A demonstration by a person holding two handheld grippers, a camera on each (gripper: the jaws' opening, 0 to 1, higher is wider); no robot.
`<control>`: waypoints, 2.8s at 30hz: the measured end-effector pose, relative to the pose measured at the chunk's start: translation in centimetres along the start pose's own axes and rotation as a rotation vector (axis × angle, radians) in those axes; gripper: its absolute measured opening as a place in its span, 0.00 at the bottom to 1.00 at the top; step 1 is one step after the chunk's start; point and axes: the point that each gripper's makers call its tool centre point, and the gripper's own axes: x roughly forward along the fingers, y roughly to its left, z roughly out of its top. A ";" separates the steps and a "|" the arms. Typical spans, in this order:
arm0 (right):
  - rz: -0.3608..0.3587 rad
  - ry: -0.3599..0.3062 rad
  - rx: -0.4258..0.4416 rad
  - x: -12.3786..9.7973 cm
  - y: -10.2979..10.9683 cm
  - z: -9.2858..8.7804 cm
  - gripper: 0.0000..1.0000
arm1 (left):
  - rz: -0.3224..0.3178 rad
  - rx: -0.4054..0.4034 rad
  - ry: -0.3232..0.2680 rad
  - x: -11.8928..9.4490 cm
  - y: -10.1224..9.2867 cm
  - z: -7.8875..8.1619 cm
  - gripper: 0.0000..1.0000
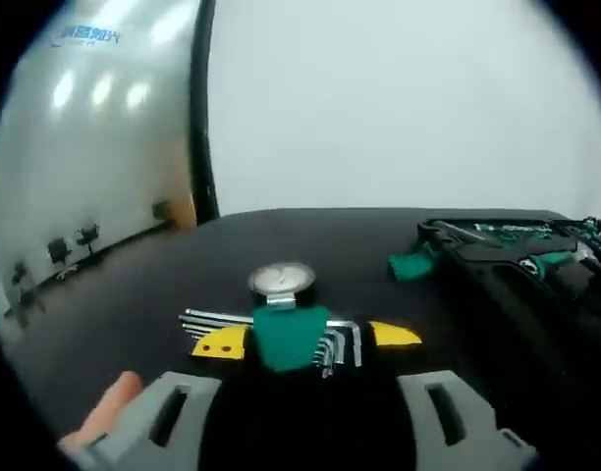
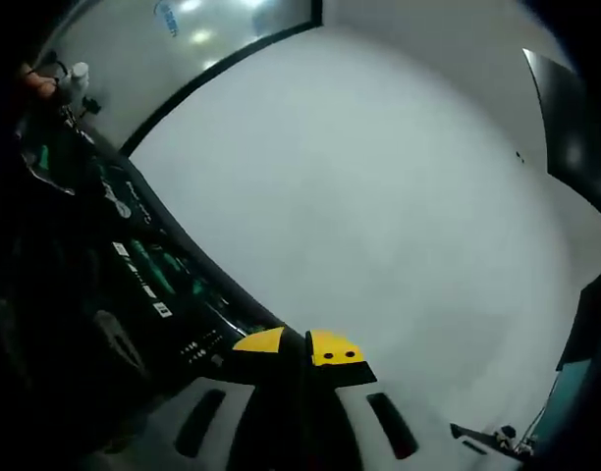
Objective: Pick up the tools and put them into their designated positions in the toolbox.
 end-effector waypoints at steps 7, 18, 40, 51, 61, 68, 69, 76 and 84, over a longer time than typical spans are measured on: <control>-0.007 0.000 0.047 0.1 -0.4 -0.2 0.06 | -0.007 0.179 -0.049 -0.5 -1.8 0.5 0.36; 0.008 -0.002 0.034 -0.4 0.0 0.1 0.06 | 0.035 0.117 -0.043 -0.6 -0.1 0.7 0.37; 0.030 -0.038 0.052 -0.9 0.1 0.6 0.06 | -0.020 0.190 -0.096 -1.8 -1.7 1.8 0.36; 0.012 -0.013 0.073 -0.5 -0.3 0.0 0.06 | -0.024 0.232 -0.087 -1.6 -1.7 1.5 0.35; 0.013 -0.012 0.063 -0.6 -0.1 0.2 0.06 | -0.087 0.279 -0.119 -2.1 -3.6 1.8 0.35; 0.011 -0.002 0.039 -0.6 0.0 0.1 0.06 | -0.099 0.266 -0.123 -1.5 -3.2 2.0 0.36; 0.012 0.000 0.030 -0.6 0.1 0.1 0.06 | -0.099 0.263 -0.127 -1.8 -3.4 1.9 0.36; 0.004 -0.008 0.008 -0.7 -0.1 0.3 0.06 | -0.091 0.286 -0.099 -1.7 -3.3 1.1 0.36; 0.014 0.007 0.024 -0.7 -0.1 -0.2 0.06 | -0.085 0.305 -0.103 -2.5 -4.1 1.2 0.35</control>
